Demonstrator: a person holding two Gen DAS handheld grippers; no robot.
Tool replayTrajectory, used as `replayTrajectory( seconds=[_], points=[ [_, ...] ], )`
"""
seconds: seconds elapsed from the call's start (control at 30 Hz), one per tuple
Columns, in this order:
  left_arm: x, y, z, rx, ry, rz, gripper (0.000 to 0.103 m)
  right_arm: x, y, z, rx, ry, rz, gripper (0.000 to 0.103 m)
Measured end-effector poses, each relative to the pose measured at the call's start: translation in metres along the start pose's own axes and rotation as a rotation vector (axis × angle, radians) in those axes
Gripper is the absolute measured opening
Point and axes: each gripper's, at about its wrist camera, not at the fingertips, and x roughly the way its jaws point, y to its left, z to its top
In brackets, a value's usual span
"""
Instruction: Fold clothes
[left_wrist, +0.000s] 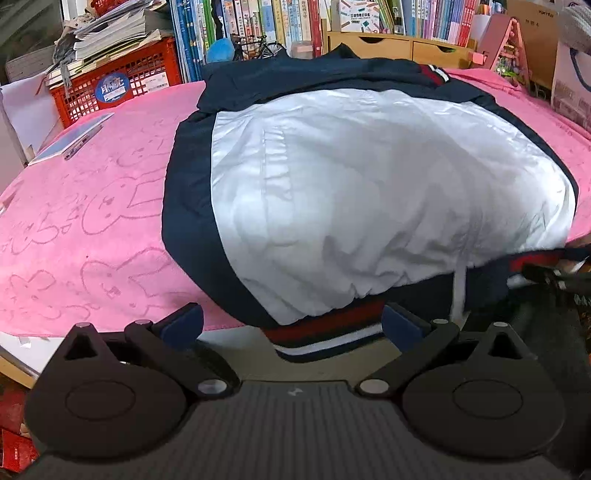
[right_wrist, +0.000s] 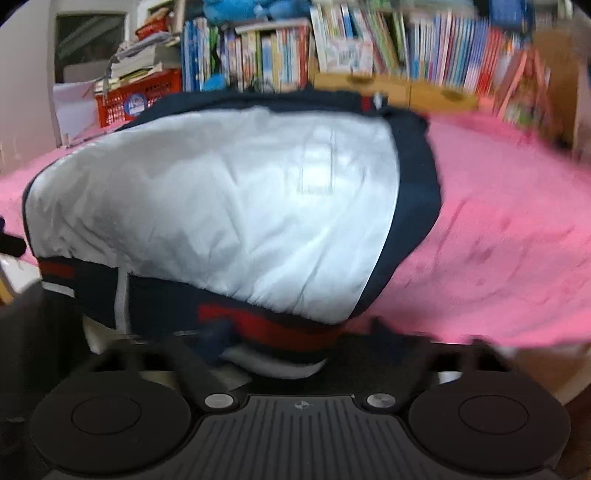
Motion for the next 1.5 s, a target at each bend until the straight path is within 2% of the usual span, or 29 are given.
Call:
replayTrajectory(
  seconds=[0.03,0.07,0.1,0.17,0.3,0.47,0.6,0.73,0.83,0.9,0.97,1.03,1.07,1.1,1.13,1.17,1.2,1.27,1.33,1.4,1.5],
  points=[
    [0.000,0.000,-0.001,0.004,0.000,0.002,0.103,0.000,-0.001,0.001,0.043,0.020,0.020,0.028],
    [-0.001,0.000,-0.001,0.009,-0.002,0.006,0.103,-0.003,-0.001,0.002,0.069,0.032,0.038,0.018],
    [-0.004,0.000,-0.002,0.015,-0.011,0.011,0.103,-0.012,0.005,0.004,0.059,0.024,0.049,0.013],
    [-0.008,0.001,-0.003,0.023,-0.028,0.017,0.103,-0.035,0.017,0.010,0.041,-0.007,0.079,0.012],
    [-0.018,0.002,0.001,0.029,-0.066,0.011,0.103,-0.082,0.029,0.042,0.063,-0.144,0.165,0.011],
    [-0.040,0.006,0.017,0.050,-0.166,0.009,0.103,-0.086,0.041,0.126,0.136,-0.264,0.265,0.011],
    [-0.054,0.016,0.028,0.031,-0.222,-0.001,0.103,-0.044,0.061,0.203,0.104,-0.291,0.246,0.010],
    [-0.061,0.025,0.032,0.021,-0.241,0.002,0.103,0.025,0.080,0.260,0.107,-0.237,0.212,0.010],
    [-0.060,0.029,0.033,0.019,-0.237,-0.002,0.103,0.087,0.083,0.277,0.131,-0.143,0.202,0.011],
    [-0.058,0.030,0.033,0.018,-0.222,-0.009,0.103,0.123,0.082,0.275,0.136,-0.061,0.187,0.011],
    [-0.050,0.028,0.034,0.032,-0.200,-0.021,0.103,0.154,0.088,0.268,0.081,0.023,0.162,0.012],
    [-0.041,0.024,0.036,0.052,-0.180,-0.034,0.103,0.157,0.093,0.261,0.014,0.023,0.156,0.016],
    [-0.034,0.022,0.038,0.062,-0.173,-0.036,0.103,0.150,0.092,0.259,-0.009,0.003,0.169,0.025],
    [-0.027,0.021,0.041,0.073,-0.165,-0.038,0.103,0.139,0.086,0.258,-0.017,-0.016,0.188,0.045],
    [-0.020,0.019,0.044,0.083,-0.158,-0.040,0.103,0.124,0.078,0.257,-0.021,-0.051,0.210,0.058],
    [-0.013,0.018,0.047,0.094,-0.150,-0.042,0.103,0.109,0.068,0.255,-0.025,-0.091,0.225,0.076],
    [-0.006,0.019,0.053,0.104,-0.154,-0.034,0.103,0.093,0.056,0.253,-0.033,-0.142,0.223,0.082],
    [0.005,0.024,0.068,0.117,-0.171,-0.004,0.103,0.062,0.035,0.248,-0.051,-0.221,0.190,0.083],
    [0.012,0.034,0.086,0.117,-0.211,0.036,0.103,0.040,0.016,0.243,-0.055,-0.254,0.141,0.085],
    [0.021,0.048,0.110,0.083,-0.263,0.105,0.103,0.030,-0.001,0.237,-0.068,-0.269,0.067,0.088],
    [0.040,0.068,0.142,-0.005,-0.278,0.242,0.103,0.029,-0.013,0.227,-0.107,-0.236,-0.037,0.088]
  ],
)
